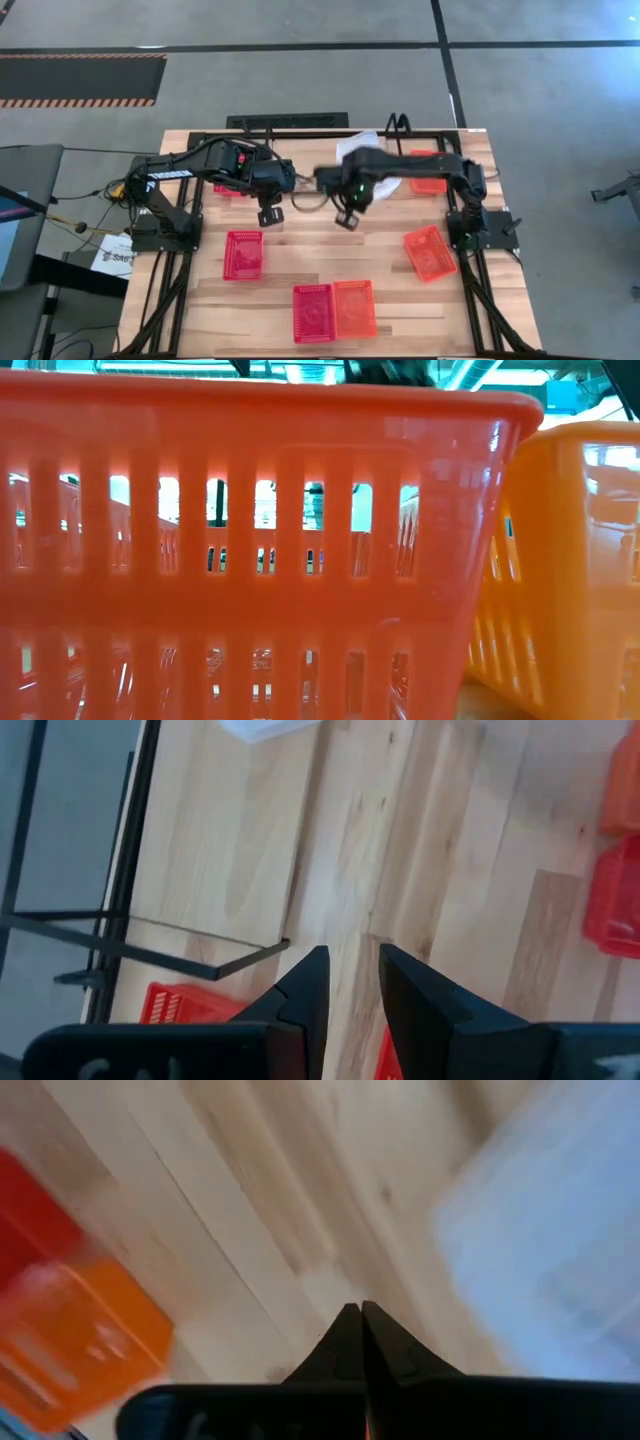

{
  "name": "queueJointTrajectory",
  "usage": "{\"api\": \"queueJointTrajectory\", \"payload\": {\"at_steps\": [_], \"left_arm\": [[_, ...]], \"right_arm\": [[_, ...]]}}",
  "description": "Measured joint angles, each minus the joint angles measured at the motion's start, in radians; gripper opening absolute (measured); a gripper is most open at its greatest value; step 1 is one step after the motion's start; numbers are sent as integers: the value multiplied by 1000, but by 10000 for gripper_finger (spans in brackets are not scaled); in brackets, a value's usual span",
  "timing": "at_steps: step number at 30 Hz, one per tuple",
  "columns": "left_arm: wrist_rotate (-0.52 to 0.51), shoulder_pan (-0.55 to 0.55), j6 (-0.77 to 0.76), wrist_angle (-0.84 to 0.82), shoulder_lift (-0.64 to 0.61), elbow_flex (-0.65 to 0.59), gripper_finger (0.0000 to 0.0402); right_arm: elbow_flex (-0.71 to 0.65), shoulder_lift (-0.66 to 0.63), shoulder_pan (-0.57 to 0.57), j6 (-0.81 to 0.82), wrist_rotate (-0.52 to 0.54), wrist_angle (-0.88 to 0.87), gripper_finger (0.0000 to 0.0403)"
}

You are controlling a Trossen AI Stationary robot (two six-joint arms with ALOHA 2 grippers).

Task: Stack baskets on shelf by color
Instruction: Stack the white bin on top of the white bins on the shelf

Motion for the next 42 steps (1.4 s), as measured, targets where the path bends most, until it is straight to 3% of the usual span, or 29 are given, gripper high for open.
{"api": "queueJointTrajectory", "payload": {"at_steps": [10,17,24,30,42], "left_arm": [[-25,-1,12,-2,0,0,80],[-30,-1,9,-2,0,0,80],[-30,-1,-19,-3,0,0,80],[-29,-1,-48,-3,0,0,80],[-27,-1,-54,14,0,0,80]], "right_arm": [[-273,-42,96,37,-29,37,2],[-417,-48,81,-14,23,176,1],[-436,-49,23,-115,112,264,1],[-435,-65,-28,-185,129,276,1],[-437,-208,-96,-203,152,347,1]]}}
